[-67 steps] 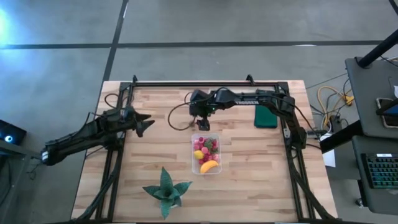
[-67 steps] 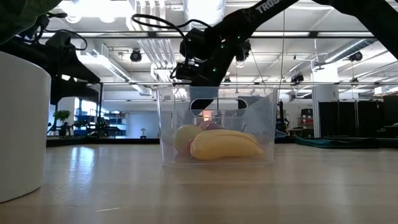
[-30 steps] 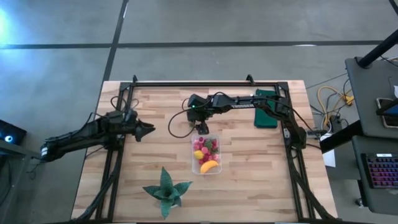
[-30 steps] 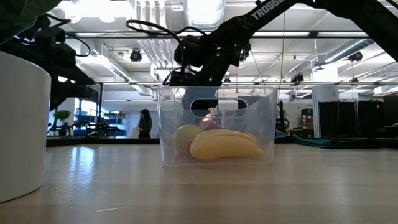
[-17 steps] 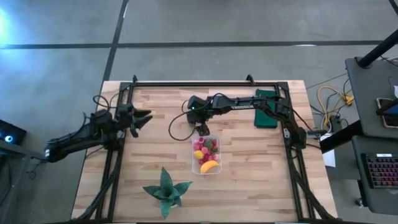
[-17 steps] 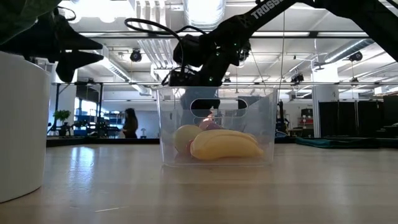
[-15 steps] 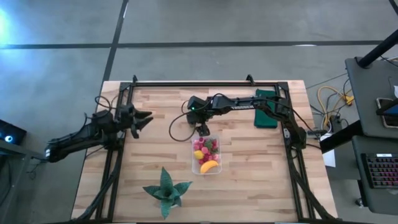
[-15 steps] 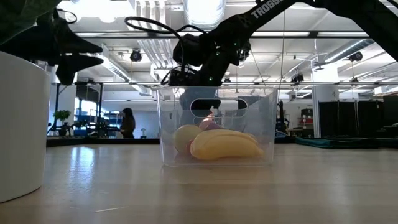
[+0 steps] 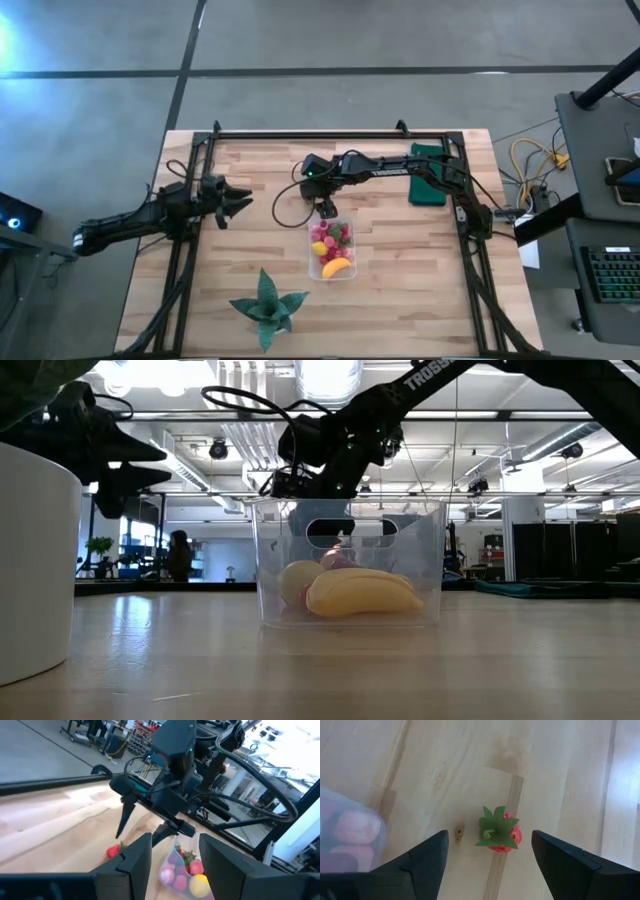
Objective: Pick and placing Produce into tupperware
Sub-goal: Put the strawberry into the bin
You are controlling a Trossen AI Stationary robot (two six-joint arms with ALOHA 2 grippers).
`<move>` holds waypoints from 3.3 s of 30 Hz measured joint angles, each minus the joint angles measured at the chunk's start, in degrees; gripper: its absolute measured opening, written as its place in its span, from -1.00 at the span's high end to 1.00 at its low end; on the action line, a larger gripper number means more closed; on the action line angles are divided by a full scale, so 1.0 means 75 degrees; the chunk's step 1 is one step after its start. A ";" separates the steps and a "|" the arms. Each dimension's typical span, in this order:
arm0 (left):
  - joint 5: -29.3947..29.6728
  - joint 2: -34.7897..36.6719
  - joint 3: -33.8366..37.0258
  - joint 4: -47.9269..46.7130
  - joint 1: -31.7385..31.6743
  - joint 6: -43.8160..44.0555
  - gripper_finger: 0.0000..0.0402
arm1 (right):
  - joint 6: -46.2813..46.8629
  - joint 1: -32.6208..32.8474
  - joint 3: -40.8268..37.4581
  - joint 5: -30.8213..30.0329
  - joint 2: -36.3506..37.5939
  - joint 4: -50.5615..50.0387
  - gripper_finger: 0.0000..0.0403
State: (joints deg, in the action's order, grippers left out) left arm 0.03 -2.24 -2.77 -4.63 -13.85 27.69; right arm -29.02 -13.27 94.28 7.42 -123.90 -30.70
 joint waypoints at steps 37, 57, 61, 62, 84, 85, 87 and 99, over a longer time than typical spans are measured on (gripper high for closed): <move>0.0052 -0.0161 0.0061 0.0158 -0.0003 0.0405 0.25 | 0.7313 -0.0421 0.2759 0.0251 -0.0943 -0.2272 -0.30; -0.0156 -0.0249 0.0067 0.0158 0.0003 0.0395 0.25 | 0.8021 0.0089 0.4500 -0.0984 -0.2302 -0.3931 -0.29; -0.0166 -0.0254 0.0067 0.0158 0.0003 0.0392 0.25 | 0.8199 0.0106 0.4473 -0.0995 -0.2314 -0.3944 -0.29; -0.0166 -0.0251 0.0067 0.0155 0.0003 0.0392 0.25 | 0.8246 0.0118 0.4461 -0.0986 -0.2309 -0.3985 -0.29; -0.0568 -0.0262 0.0067 0.0177 0.0000 0.0389 0.25 | 0.8412 0.0275 0.4151 -0.1066 -0.2308 -0.3802 -0.15; -0.0568 -0.0262 0.0067 0.0175 0.0000 0.0389 0.25 | 0.8416 0.0275 0.4127 -0.1063 -0.2308 -0.3796 -0.15; -0.0568 -0.0262 0.0067 0.0172 0.0000 0.0391 0.25 | 0.8418 0.0278 0.4073 -0.1060 -0.2308 -0.3797 -0.15; -0.0584 -0.0262 0.0067 0.0162 0.0000 0.0391 0.25 | 0.8418 0.0302 0.3955 -0.1057 -0.2308 -0.3742 0.03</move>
State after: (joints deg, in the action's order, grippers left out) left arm -4.35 -4.21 -2.26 -3.41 -13.85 30.63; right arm 34.12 -11.00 123.94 -0.51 -141.21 -58.76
